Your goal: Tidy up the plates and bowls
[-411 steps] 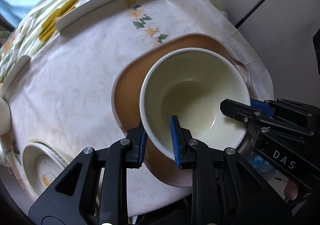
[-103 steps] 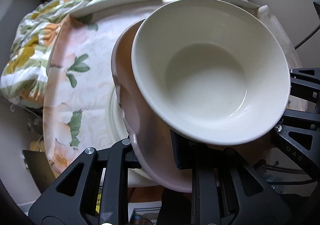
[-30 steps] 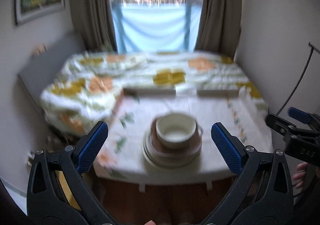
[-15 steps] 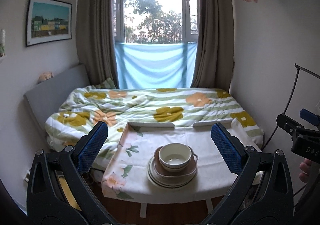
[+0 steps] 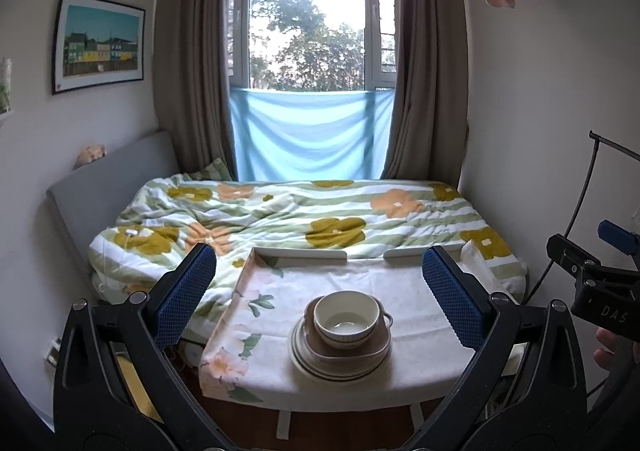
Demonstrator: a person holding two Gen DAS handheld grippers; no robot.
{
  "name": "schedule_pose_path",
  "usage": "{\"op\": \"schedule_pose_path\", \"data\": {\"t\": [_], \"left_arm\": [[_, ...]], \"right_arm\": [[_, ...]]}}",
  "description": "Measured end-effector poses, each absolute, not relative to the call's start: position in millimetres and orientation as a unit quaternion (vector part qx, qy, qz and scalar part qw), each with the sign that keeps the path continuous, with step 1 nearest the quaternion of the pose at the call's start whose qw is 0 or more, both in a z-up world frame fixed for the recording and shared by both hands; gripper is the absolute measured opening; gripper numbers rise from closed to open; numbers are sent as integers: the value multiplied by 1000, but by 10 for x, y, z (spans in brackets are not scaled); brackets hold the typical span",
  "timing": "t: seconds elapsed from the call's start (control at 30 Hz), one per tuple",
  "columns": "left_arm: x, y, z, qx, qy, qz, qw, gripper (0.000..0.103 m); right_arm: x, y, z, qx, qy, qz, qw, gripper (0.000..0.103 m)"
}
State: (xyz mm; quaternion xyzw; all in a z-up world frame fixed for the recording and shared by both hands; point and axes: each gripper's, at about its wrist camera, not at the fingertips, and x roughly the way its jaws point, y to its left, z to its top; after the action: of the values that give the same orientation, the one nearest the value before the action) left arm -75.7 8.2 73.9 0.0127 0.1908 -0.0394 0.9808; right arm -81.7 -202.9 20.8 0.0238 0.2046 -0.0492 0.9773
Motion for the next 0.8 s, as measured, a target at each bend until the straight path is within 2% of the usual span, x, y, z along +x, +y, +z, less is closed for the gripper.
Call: {"op": "schedule_pose_path", "data": {"t": [0.8], "left_arm": [[-807,1,724,23,186,-37,982,102]], "right_arm": [[-848,-2109,185,31,216,-51,975,101]]}}
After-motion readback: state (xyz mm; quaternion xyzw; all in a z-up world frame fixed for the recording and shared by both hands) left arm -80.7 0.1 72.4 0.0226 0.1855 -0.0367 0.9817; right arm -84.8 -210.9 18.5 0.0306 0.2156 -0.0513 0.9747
